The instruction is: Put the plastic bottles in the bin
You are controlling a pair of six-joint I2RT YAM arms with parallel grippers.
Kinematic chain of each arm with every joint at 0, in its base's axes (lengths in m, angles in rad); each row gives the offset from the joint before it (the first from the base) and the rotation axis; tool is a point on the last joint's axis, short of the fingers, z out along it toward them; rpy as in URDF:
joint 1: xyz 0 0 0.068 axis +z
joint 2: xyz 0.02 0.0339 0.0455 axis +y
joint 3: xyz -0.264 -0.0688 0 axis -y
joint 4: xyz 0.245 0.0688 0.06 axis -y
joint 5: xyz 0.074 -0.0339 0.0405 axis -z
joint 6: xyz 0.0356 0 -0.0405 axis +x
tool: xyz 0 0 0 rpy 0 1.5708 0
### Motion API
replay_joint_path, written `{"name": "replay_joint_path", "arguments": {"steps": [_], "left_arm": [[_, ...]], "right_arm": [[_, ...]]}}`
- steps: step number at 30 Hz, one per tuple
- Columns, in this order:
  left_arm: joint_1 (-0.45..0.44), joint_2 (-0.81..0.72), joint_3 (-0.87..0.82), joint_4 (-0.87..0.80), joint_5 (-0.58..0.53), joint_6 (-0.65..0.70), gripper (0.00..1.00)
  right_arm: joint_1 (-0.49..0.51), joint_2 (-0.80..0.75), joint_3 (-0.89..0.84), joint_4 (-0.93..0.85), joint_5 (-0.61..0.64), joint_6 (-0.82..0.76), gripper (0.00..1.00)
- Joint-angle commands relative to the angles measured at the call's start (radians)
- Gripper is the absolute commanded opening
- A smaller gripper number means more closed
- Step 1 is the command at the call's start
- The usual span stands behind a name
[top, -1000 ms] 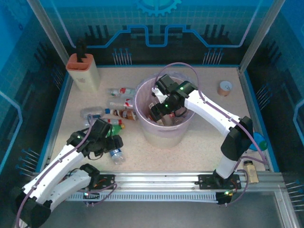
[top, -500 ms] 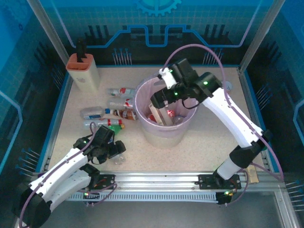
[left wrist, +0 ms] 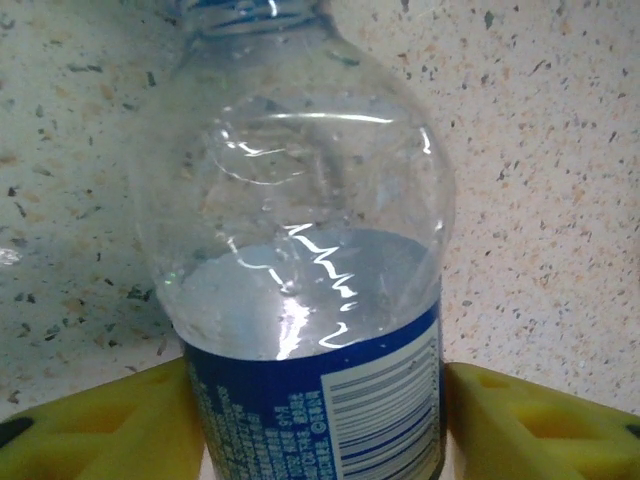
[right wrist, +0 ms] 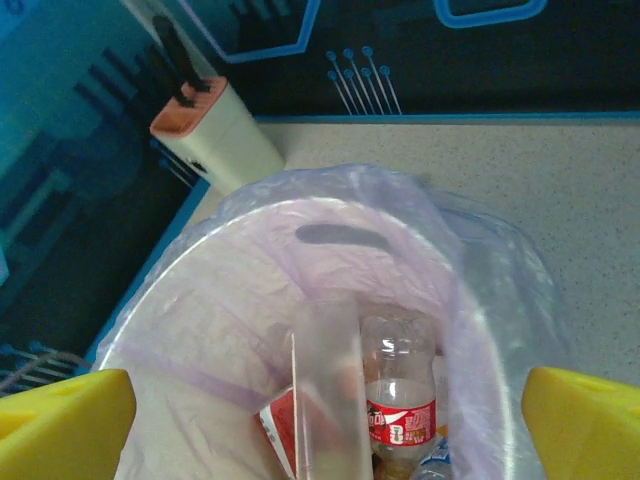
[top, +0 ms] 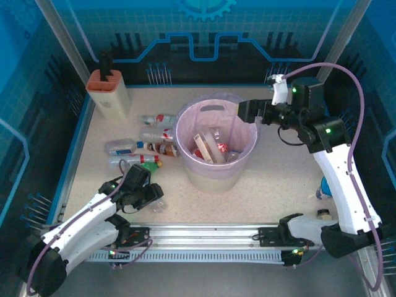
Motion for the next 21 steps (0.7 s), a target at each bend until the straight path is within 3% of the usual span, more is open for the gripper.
{"name": "replay_joint_path", "arguments": {"steps": [1,7,12,17,21], "left_arm": [[-0.009,-0.001,-0.014,0.027,0.021,0.0,0.54],[-0.008,-0.051,0.041,-0.041,-0.011,0.012,0.54],[-0.003,-0.076,0.191,-0.119,-0.078,0.084,0.54],[0.007,-0.021,0.492,-0.235,-0.139,0.232,0.52],[0.008,0.086,0.802,-0.335,-0.208,0.373,0.52]], "right_arm": [[-0.076,-0.032,-0.069,0.074,-0.115,0.08,1.0],[-0.147,-0.055,-0.179,0.117,-0.179,0.113,0.99],[-0.153,-0.024,-0.233,0.118,-0.222,0.112,0.96],[-0.171,-0.013,-0.232,0.028,-0.163,0.059,0.94],[-0.185,-0.004,-0.249,-0.016,-0.189,0.026,0.93]]}}
